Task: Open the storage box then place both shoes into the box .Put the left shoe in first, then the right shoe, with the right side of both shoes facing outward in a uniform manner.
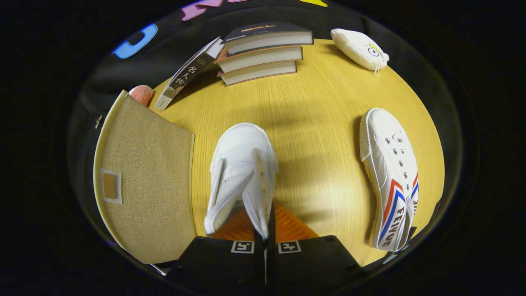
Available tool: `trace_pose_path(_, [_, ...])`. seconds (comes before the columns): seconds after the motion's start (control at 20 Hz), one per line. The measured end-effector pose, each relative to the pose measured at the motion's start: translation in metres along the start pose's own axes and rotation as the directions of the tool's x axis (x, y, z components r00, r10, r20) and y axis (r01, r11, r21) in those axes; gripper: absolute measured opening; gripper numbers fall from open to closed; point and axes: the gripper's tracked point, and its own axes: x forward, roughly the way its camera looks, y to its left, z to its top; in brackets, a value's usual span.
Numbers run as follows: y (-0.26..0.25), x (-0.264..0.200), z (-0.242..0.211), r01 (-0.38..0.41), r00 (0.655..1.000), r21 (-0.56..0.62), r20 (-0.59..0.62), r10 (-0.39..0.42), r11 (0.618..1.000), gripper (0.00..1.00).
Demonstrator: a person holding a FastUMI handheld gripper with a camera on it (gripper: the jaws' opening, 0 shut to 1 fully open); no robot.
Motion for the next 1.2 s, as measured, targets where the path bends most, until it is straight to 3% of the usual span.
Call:
trace_pose_path(0.2, [0.007, -0.034, -0.001, -0.025, 0.999, 0.057, 0.025, 0.023, 0.998, 0.06])
trace_pose_path(0.5, [0.023, -0.120, 0.020, -0.060, 0.994, 0.148, 0.101, 0.045, 0.987, 0.06])
trace_pose_path(0.8, [0.094, -0.184, 0.047, -0.168, 0.973, 0.218, 0.190, 0.127, 0.961, 0.06])
trace_pose_path(1.2, [0.207, -0.182, 0.033, -0.266, 0.959, 0.145, 0.139, 0.247, 0.953, 0.06])
